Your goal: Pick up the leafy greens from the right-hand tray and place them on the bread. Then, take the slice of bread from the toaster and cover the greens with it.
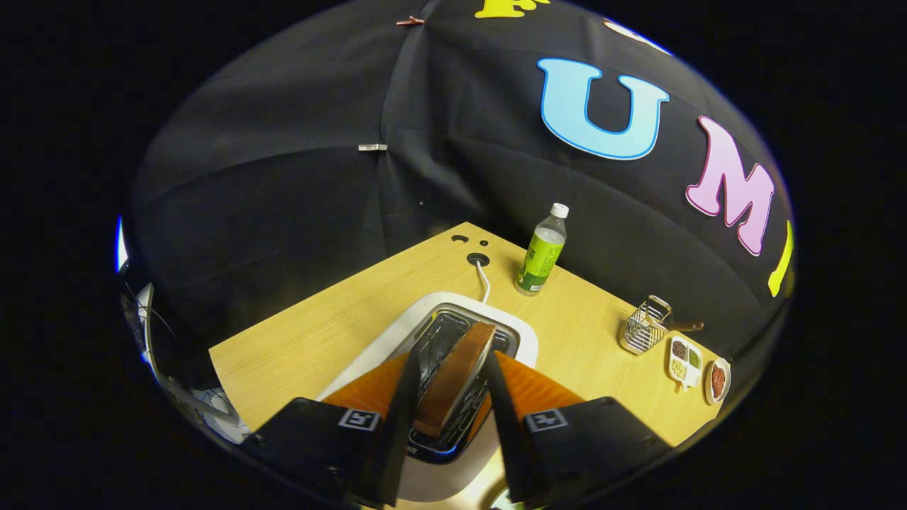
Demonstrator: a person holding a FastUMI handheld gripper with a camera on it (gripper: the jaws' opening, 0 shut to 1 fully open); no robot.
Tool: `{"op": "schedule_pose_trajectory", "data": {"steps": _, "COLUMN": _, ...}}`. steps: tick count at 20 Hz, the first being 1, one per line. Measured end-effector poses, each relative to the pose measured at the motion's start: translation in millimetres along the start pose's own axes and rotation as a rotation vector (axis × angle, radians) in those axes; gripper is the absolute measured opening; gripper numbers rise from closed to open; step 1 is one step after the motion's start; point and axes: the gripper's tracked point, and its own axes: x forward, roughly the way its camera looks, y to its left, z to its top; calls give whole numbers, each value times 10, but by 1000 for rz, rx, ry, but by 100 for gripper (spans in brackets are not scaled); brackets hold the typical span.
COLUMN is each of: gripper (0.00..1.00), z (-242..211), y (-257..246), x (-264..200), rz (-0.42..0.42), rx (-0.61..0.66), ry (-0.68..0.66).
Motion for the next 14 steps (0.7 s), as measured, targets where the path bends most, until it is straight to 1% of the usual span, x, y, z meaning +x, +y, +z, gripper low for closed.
{"op": "schedule_pose_trajectory", "data": {"steps": 2, "gripper": 46, "z": -10, "y": 45, "x": -1, "rz": 11, "rx": -2, "ry": 4}}
{"op": "schedule_pose_trajectory", "data": {"steps": 5, "gripper": 29, "z": -25, "y": -44, "x": -18, "rz": 11, "rx": 40, "ry": 22}}
{"op": "schedule_pose_trajectory", "data": {"steps": 6, "gripper": 24, "z": -36, "y": -36, "x": -33, "rz": 33, "rx": 79, "ry": 31}}
{"op": "schedule_pose_trajectory", "data": {"steps": 8, "gripper": 19, "z": 6, "y": -70, "x": -53, "rz": 70, "rx": 157, "ry": 37}}
{"op": "schedule_pose_trajectory", "data": {"steps": 10, "gripper": 18, "z": 103, "y": -119, "x": -139, "rz": 92, "rx": 199, "ry": 12}}
{"op": "schedule_pose_trajectory", "data": {"steps": 12, "gripper": 17, "z": 201, "y": -106, "x": -258, "rz": 108, "rx": 216, "ry": -14}}
{"op": "schedule_pose_trajectory", "data": {"steps": 14, "gripper": 17, "z": 272, "y": -122, "x": -361, "rz": 113, "rx": 199, "ry": -35}}
